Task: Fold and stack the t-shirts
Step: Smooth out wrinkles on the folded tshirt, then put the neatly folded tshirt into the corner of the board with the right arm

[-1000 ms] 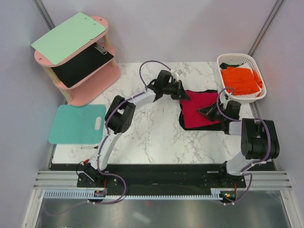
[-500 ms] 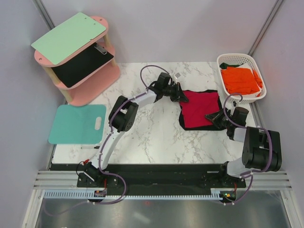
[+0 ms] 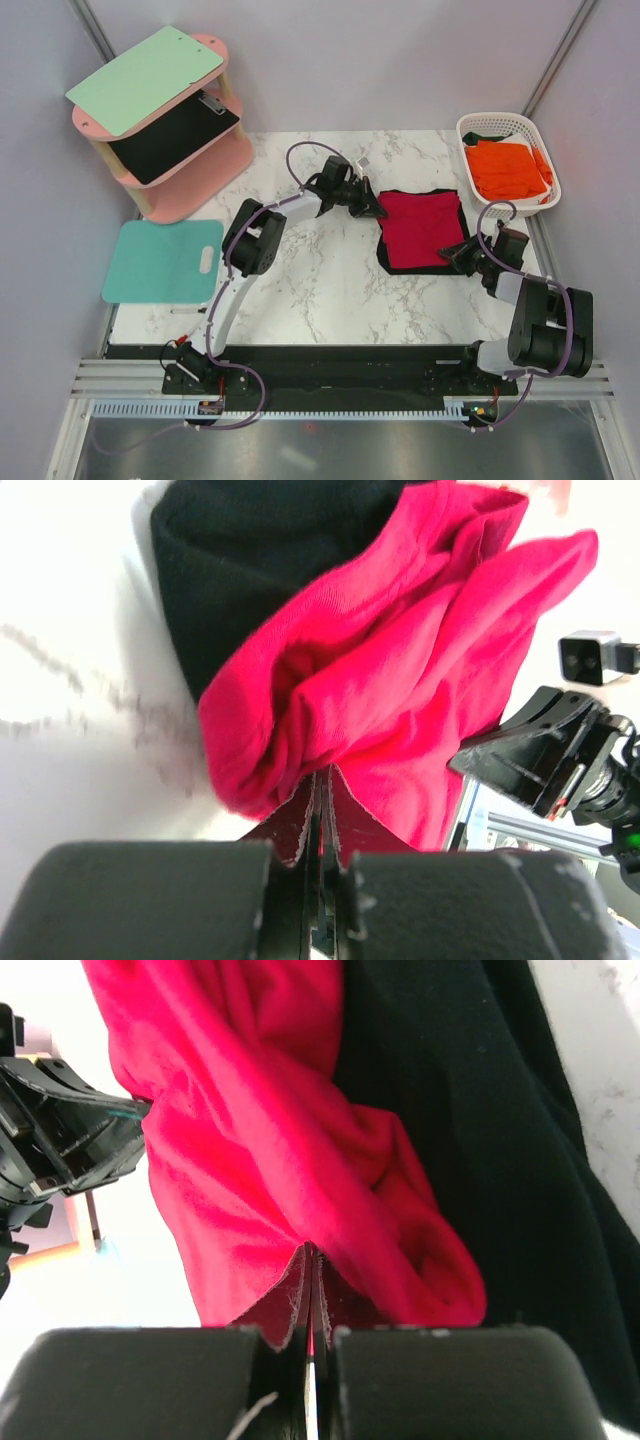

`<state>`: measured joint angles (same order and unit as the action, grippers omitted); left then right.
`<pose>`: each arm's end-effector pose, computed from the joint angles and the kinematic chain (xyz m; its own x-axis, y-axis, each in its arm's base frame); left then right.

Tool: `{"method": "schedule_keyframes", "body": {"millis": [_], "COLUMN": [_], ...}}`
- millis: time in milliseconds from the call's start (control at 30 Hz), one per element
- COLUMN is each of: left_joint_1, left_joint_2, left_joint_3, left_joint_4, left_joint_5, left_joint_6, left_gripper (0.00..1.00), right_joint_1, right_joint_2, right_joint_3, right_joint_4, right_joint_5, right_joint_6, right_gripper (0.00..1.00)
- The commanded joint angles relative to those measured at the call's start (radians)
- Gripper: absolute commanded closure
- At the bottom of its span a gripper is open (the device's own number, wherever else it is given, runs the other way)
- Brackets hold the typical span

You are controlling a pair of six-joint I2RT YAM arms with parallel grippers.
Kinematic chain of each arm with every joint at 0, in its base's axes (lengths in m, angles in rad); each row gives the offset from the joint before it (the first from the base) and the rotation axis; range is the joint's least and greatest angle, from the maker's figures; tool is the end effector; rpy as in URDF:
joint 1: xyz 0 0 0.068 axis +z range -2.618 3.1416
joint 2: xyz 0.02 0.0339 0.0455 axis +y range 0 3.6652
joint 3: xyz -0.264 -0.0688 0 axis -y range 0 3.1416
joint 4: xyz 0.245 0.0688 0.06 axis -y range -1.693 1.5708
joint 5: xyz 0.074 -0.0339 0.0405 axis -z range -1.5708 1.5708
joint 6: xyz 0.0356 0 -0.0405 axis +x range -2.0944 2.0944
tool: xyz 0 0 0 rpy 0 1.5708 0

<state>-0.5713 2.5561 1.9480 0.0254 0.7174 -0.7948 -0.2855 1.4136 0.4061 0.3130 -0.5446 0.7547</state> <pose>0.4581 -0.3223 0.1132 -0.9446 -0.0321 -0.3266 0.2784 0.4484 -0.8493 0.2359 -0.0500 0.1323 -0.5440 0.7704 -0.3326 0.3179 0.5561 0.7679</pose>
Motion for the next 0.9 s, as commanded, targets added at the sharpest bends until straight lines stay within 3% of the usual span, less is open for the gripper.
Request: {"method": "schedule_keyframes", "body": {"millis": [0, 133, 267, 400, 567, 600, 700, 733, 867], "left_joint_1": [0.007, 0.008, 0.008, 0.005, 0.001, 0.001, 0.001, 0.001, 0.002], "left_joint_2": [-0.159, -0.304, -0.422, -0.526, -0.651, -0.662, -0.701, -0.711, -0.738], "left_joint_3": [-0.117, -0.251, -0.363, -0.493, -0.569, -0.586, -0.621, -0.632, -0.676], "left_joint_4": [-0.016, -0.019, -0.067, -0.108, -0.229, -0.242, -0.289, -0.294, -0.295], "left_joint_5": [0.004, -0.027, -0.067, -0.184, -0.419, -0.446, -0.522, -0.532, -0.567], "left_joint_6": [0.074, 0.129, 0.189, 0.235, 0.322, 0.328, 0.344, 0.345, 0.342], "left_gripper": [0.98, 0.98, 0.98, 0.98, 0.87, 0.83, 0.53, 0.39, 0.23], "right_joint_1": [-0.011, 0.008, 0.113, 0.203, 0.353, 0.374, 0.433, 0.446, 0.451], "right_joint_2": [-0.073, -0.157, -0.139, 0.019, 0.284, 0.383, 0.549, 0.577, 0.671], "right_joint_3": [0.003, 0.098, 0.239, 0.365, 0.649, 0.768, 0.983, 1.023, 1.14], "right_joint_4": [-0.049, -0.129, -0.235, -0.279, -0.373, -0.444, -0.564, -0.587, -0.63], "right_joint_5": [0.018, 0.026, 0.118, 0.25, 0.345, 0.362, 0.442, 0.487, 0.538], "right_joint_6": [-0.064, -0.136, -0.233, -0.25, -0.294, -0.31, -0.345, -0.347, -0.357], "right_gripper": [1.0, 1.0, 1.0, 1.0, 1.0, 1.0, 1.0, 1.0, 1.0]}}
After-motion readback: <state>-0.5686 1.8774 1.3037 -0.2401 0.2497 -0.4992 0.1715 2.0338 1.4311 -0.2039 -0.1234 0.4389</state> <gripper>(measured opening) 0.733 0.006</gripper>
